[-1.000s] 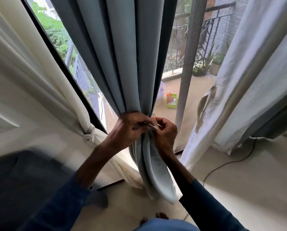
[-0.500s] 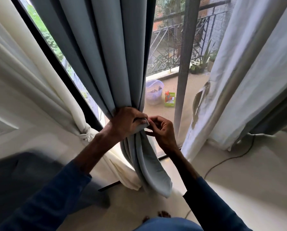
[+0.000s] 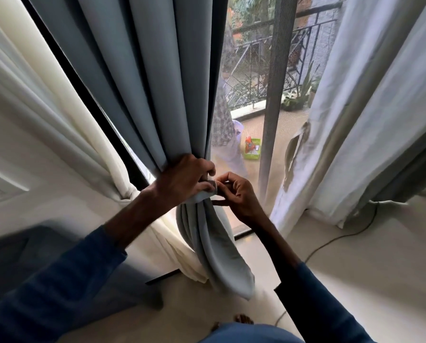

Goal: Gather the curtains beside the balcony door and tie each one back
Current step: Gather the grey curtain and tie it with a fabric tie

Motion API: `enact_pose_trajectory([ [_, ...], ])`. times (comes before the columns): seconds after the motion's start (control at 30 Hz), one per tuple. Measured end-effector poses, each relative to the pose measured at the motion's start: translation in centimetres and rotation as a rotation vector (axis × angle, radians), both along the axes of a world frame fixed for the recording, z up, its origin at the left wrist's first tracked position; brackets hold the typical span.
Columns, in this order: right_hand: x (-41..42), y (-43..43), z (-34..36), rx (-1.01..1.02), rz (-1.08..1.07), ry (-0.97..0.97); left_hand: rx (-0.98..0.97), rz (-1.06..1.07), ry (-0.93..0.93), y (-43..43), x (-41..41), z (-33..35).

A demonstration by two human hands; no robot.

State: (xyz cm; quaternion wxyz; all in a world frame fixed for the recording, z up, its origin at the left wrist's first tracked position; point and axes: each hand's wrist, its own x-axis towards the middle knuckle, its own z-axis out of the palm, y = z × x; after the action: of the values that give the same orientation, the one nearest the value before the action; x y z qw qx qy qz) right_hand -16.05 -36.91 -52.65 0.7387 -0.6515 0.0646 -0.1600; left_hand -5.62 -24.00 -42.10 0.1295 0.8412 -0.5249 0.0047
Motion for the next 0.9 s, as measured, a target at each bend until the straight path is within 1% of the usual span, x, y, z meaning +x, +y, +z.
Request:
enact_pose_trajectory([
  [0.1,0.0,-0.2,-0.1,0.017,0.021,0.012,0.014,0.000,-0.058,0.1,0.1,-0.1],
  [0.23,0.1,-0.2,-0.4,0.058,0.025,0.015,0.082,-0.035,-0.129,0.0,-0.2,-0.1],
  [0.47,-0.3,-0.5,-1.6,0.214,0.021,-0.027,0.009,-0.045,-0.193,-0.3,-0.5,-1.4],
  [0.57,-0.3,-0.5,-1.7,0.191,0.003,-0.039,-0.027,-0.049,-0.234,-0.5,-0.7,-2.3],
  [0.67,-0.2,-1.1,-1.6,0.136,-0.030,-0.018,-0.073,-0.044,-0.160,-0.6,-0.1,-2.6],
  [0.77,0.0,-1.9,-1.6,0.092,-0.041,-0.040,-0.071,-0.115,-0.066,-0.7,0.4,-1.9],
  [0.9,0.2,-2.1,-1.6,0.007,-0.100,-0.094,-0.122,-0.113,-0.100,-0.5,-0.1,-1.9],
])
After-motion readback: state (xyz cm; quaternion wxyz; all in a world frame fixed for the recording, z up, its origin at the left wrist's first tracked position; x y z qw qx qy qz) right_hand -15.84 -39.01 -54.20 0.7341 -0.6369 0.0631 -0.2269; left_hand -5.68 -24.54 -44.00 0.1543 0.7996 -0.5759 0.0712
